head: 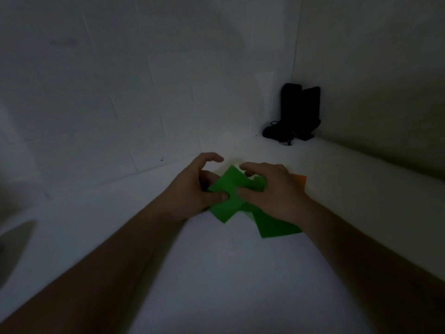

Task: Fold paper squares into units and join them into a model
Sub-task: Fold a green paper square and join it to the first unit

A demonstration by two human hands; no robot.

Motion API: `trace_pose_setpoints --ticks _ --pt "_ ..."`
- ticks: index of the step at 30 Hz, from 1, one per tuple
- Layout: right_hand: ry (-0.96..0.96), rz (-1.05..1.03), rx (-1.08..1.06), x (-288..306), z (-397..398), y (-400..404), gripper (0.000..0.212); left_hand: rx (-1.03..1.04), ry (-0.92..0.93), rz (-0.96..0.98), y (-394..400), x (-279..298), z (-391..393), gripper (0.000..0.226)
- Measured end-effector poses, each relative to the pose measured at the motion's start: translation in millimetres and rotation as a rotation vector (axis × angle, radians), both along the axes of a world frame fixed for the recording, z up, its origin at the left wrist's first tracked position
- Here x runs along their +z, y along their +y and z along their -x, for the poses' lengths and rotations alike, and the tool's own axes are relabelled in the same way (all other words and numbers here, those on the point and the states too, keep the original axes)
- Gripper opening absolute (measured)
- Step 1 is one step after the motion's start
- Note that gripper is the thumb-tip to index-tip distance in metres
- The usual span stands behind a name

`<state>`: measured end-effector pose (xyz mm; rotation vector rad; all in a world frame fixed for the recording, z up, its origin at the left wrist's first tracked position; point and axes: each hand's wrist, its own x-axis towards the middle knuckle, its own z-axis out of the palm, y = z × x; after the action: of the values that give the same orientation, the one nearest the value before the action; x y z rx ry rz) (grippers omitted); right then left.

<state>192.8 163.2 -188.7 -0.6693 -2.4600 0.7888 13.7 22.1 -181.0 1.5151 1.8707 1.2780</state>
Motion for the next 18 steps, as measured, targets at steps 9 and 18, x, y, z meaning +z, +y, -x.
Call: trace_pose_setpoints --ticks 9,18 --pt "0.318 0.491 0.023 42 17 -14 0.009 0.079 -0.47 -0.206 0 9 -2 0.04" --pt "0.558 0.703 -0.034 20 31 -37 0.023 0.137 -0.822 -0.293 7 6 1 0.069"
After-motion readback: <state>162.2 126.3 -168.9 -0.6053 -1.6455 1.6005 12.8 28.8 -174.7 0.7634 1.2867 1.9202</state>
